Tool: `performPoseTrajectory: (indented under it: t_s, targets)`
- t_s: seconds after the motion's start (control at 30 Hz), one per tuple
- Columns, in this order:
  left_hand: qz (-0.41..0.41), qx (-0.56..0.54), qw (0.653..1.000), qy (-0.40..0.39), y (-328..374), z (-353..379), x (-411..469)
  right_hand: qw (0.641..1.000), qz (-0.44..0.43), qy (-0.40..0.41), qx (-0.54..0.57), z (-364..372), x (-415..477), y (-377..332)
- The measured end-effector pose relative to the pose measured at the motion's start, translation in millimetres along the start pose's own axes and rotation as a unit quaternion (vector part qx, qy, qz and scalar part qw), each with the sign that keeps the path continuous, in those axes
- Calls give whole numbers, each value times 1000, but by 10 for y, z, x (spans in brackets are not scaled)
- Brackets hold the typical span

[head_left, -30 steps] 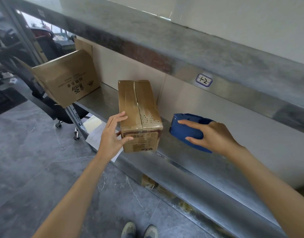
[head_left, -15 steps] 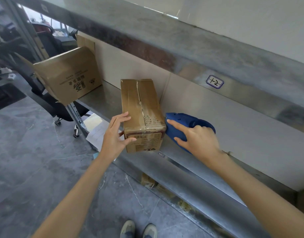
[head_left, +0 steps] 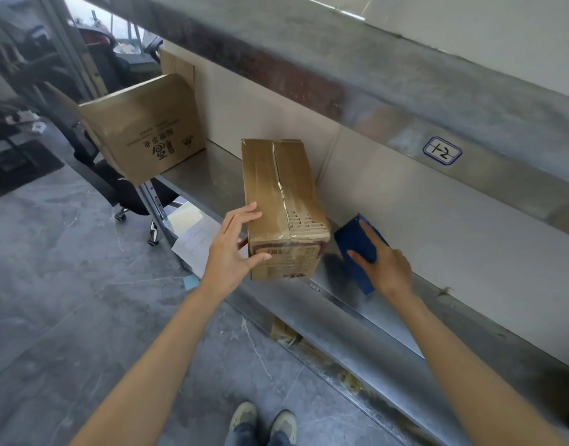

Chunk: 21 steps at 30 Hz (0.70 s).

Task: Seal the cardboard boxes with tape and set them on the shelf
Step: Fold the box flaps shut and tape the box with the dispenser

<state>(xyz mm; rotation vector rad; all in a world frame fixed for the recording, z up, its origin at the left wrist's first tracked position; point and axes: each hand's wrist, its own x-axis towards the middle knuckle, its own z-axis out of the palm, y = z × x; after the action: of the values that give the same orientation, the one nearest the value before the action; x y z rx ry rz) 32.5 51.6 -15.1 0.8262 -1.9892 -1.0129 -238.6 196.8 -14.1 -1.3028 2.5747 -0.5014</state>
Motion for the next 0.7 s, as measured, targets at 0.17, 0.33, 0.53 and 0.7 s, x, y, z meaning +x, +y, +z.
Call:
performPoseTrajectory:
  t_s: [0.17, 0.33, 0.53, 0.7]
  targets:
    - [6, 7, 1000, 2, -8, 2, -1, 999, 3, 17, -30, 143, 57, 200]
    - [12, 18, 1000, 8, -37, 9, -6, 999, 4, -29, 25, 215, 160, 346]
    - [24, 23, 999, 9, -40, 2, -3, 992, 4, -92, 85, 264, 191, 399]
    - [28, 27, 999, -3, -17, -35, 5, 993, 19, -103, 53, 66, 132, 319]
